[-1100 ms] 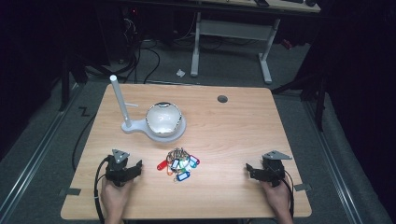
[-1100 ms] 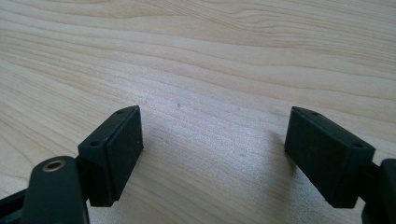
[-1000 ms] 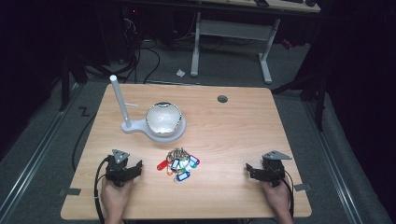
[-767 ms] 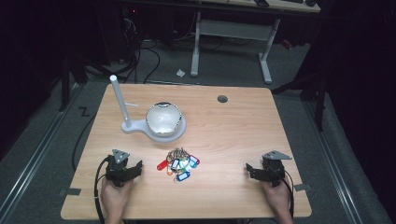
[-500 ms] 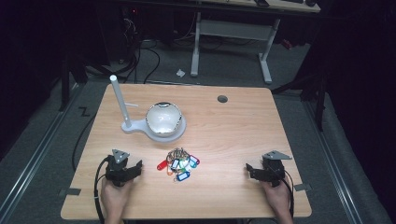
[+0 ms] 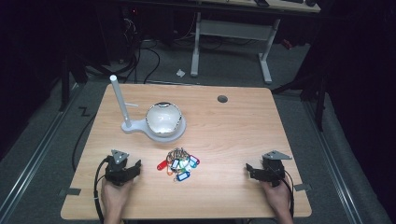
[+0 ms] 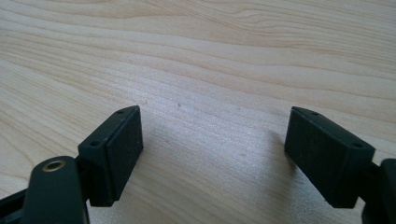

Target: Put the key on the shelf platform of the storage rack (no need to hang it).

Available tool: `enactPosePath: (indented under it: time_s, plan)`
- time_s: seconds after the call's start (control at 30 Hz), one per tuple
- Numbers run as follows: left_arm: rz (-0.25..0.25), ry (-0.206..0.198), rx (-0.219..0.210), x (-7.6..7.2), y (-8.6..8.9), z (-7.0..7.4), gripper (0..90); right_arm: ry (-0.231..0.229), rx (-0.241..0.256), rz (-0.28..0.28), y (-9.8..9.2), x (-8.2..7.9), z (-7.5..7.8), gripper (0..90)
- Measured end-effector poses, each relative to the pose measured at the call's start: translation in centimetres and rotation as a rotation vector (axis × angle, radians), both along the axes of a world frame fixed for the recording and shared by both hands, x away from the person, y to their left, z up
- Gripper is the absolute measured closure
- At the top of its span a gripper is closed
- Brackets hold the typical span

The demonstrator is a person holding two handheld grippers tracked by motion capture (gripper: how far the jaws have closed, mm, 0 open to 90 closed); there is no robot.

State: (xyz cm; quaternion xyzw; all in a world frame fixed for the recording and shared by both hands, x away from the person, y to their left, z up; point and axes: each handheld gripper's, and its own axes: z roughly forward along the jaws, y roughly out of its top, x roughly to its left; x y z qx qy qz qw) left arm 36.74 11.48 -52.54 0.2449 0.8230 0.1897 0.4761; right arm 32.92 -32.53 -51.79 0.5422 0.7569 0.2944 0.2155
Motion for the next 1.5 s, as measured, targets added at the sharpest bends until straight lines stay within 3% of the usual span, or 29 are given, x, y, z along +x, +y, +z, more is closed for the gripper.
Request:
enactPosePath:
  time_s: [0.63,0.87,0.97,1.2,1.27,1.3,1.37,1.5]
  plan:
    - [-0.049,-0.003,-0.032,-0.8,-0.6,0.5,38.4,-0.001,-0.001,0.001,0.0,0.0,0.0,19.4]
    - [-0.104,-0.001,-0.019,-1.2,-1.5,1.3,40.5,-0.001,-0.001,0.001,0.0,0.0,0.0,19.4]
    - [-0.109,-0.013,-0.042,-1.3,-2.2,2.0,42.6,-0.001,-0.001,0.001,0.0,0.0,0.0,19.4]
    - [-0.201,-0.052,-0.045,-2.2,-3.7,3.0,44.6,-0.001,-0.001,0.001,0.0,0.0,0.0,19.3]
    - [-0.203,-0.052,-0.053,-2.2,-3.9,3.1,44.1,-0.001,-0.001,0.002,0.0,0.0,0.0,19.4]
    - [-0.234,-0.057,-0.052,-2.3,-4.1,3.2,43.7,-0.001,-0.001,0.002,0.0,0.0,0.0,19.4]
    - [-0.231,-0.04,-0.084,-2.2,-4.5,3.5,43.4,-0.001,-0.001,0.001,0.0,0.0,0.0,19.4]
    - [-0.264,-0.039,-0.059,-2.2,-5.8,3.6,42.6,-0.001,-0.001,0.001,0.0,0.0,0.0,19.4]
